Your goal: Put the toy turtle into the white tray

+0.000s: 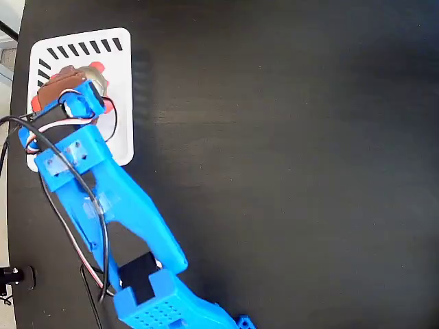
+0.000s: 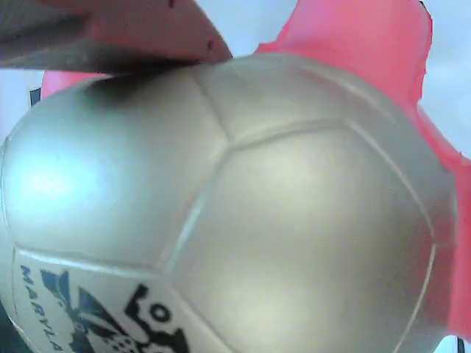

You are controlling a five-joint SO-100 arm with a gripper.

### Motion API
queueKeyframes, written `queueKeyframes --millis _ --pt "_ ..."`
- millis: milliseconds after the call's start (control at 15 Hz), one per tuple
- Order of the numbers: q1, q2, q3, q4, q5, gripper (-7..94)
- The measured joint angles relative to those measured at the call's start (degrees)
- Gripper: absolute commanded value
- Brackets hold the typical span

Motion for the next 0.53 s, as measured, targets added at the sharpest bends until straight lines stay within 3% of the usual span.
queueKeyframes --millis 133,267,333,467,533 --pt "-0.5 0.0 0.0 0.9 0.0 -1" --pt "-0.4 0.0 0.0 1.7 0.0 6" --pt "-0.6 0.0 0.0 1.9 0.5 13" --pt "-1.3 0.0 0.0 2.6 0.9 39" --pt "-1.4 0.0 0.0 3.0 0.9 44"
